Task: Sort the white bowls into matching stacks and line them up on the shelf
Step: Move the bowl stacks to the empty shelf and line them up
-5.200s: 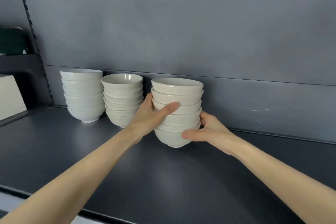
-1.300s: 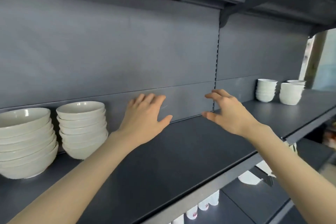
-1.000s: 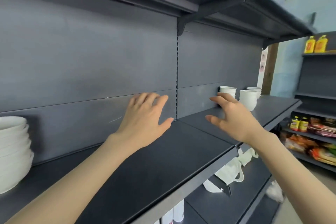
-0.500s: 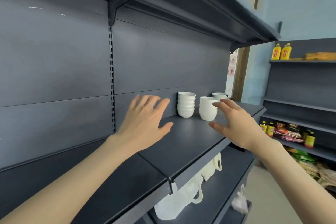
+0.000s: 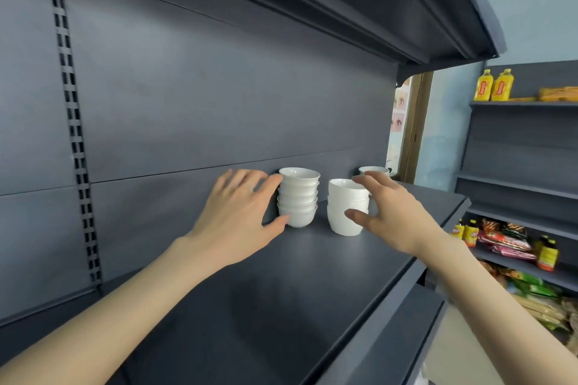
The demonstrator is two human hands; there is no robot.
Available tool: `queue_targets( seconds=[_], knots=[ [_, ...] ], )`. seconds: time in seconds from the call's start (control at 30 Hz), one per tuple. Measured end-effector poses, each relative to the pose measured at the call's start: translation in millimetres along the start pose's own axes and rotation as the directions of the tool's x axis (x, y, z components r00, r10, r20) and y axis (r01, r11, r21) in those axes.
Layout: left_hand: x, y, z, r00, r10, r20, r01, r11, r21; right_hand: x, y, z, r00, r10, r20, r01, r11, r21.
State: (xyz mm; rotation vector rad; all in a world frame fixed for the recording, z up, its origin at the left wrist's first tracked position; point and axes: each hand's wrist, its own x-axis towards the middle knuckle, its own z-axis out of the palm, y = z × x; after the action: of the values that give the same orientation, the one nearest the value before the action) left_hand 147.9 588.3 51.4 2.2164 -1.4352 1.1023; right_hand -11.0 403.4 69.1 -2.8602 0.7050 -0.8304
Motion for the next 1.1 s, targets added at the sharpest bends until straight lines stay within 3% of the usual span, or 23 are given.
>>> queue_targets(
  seconds=[0.37, 0.57, 0.83, 1.1],
  knots=[
    [84, 22, 99, 0.999, -0.003, 0.044, 0.001, 0.999, 0.037, 97, 103, 39, 0.997, -0.073, 0.007, 0.072, 0.995, 0.066],
    [103, 43, 134, 0.979, -0.177, 0.102, 0.169, 0.982, 0.082, 147, 140, 58, 0.970, -0.241, 0.030, 0.234, 0.960, 0.152],
    [102, 59, 161, 0.810, -0.528, 0.254, 0.528, 0.846, 0.074, 202, 148, 88, 0.903, -0.423, 0.075, 0.366, 0.850, 0.378],
    [109, 37, 202, 0.668, -0.627, 0.401, 0.742, 0.603, -0.294, 250, 132, 113, 0.861, -0.480, 0.168, 0.332, 0.781, 0.529]
  ],
)
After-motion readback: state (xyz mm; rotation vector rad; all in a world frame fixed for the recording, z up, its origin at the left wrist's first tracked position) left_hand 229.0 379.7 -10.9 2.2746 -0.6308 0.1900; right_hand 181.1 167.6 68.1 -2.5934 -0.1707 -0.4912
